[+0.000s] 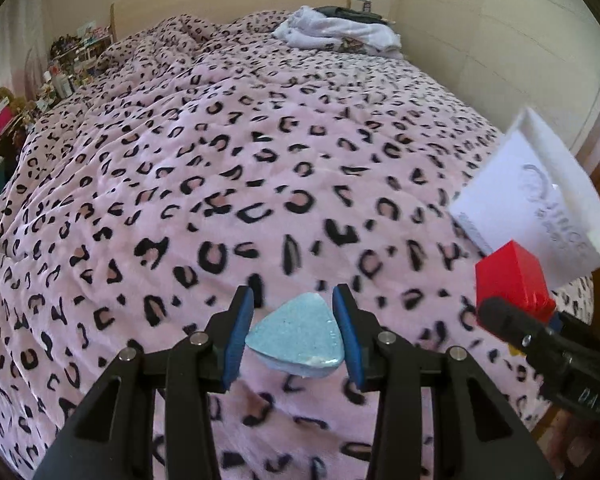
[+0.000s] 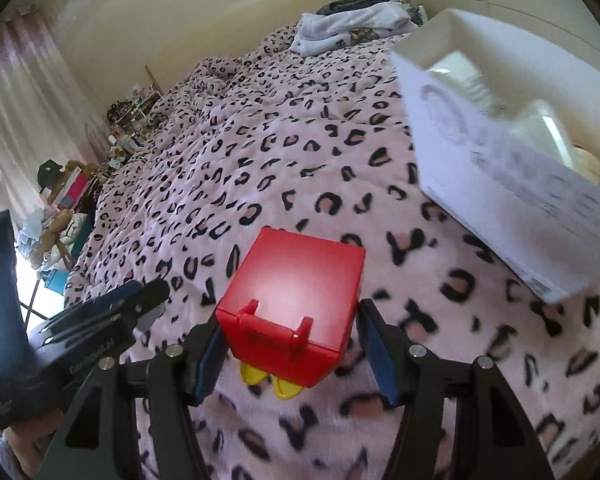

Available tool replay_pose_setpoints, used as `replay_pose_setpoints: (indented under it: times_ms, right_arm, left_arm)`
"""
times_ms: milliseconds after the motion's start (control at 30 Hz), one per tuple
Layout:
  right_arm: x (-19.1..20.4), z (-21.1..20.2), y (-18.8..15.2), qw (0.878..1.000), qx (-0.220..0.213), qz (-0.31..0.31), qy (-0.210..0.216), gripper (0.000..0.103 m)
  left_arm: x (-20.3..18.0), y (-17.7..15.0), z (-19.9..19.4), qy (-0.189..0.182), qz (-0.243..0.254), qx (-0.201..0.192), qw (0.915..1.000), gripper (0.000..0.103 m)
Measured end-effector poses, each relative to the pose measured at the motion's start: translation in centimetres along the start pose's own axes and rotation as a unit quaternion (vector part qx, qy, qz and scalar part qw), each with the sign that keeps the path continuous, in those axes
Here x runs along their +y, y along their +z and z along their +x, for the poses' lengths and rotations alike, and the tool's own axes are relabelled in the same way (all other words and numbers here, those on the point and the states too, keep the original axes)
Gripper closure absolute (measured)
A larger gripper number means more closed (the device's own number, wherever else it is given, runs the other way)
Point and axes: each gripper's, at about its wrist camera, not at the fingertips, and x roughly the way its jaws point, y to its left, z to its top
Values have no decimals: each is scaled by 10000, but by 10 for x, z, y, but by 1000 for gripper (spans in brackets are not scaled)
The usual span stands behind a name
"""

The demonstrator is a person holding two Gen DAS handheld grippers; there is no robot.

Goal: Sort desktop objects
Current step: 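Carry the blue triangle and red block over the paper box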

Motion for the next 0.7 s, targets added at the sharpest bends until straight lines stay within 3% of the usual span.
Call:
replay_pose_setpoints:
  times_ms: [367, 700]
  right_arm:
    - [-26, -71, -4, 9989, -444, 80, -101, 40]
    - [-46, -103, 4, 9970, -717, 167, -222, 40]
  left_arm:
    - [-67, 3, -39, -274, 338, -203, 9988, 61]
    - [-108, 11, -44, -495, 600, -245, 9967, 61]
